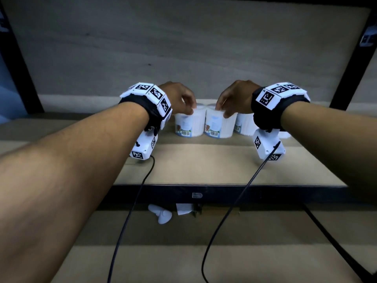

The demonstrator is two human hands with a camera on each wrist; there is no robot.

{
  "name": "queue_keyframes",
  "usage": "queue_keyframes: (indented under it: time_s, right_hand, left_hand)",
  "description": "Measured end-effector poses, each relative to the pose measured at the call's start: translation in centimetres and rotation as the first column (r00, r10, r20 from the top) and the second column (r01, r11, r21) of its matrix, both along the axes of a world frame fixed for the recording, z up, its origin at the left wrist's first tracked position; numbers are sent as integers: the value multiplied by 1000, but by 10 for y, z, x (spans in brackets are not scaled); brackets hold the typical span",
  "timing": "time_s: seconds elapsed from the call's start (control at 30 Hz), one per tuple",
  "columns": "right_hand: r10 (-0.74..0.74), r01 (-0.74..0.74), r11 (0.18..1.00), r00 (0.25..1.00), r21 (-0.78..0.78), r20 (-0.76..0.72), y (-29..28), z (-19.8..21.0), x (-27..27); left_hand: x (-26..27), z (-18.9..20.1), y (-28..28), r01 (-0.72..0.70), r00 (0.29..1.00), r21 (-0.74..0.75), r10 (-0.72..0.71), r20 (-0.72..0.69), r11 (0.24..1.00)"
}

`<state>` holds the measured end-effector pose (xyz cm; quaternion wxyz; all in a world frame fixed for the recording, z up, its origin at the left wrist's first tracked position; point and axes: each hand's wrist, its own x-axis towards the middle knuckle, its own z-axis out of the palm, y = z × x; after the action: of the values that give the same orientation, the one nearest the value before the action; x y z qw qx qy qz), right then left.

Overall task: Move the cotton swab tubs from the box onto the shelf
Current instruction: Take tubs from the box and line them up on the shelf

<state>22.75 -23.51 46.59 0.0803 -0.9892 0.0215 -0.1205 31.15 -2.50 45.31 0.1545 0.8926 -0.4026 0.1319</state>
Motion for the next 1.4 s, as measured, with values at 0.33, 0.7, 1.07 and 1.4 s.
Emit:
queue_keyframes:
  time_s: [0.33,0.7,1.07,1.4]
  right_hand:
    - [-10,10,1000,1000,3,13,-6,-1,8]
    - [-9,9,1000,999,-9,31,-7,-4,8]
    - [-75,69,990,996,123,48,-17,-1,-35]
    - [-80,80,986,997,145,-5,-3,5,-103]
  left_hand:
    - [8,-2,-11,8,1000,-18,-7,26,1000]
    - [8,-9,-15,-11,999,-8,11,41,1000]
    - [-28,-1,0,-59,998,179,61,-7,982]
    - [-95,16,36,-24,1000,128,26,-12,991]
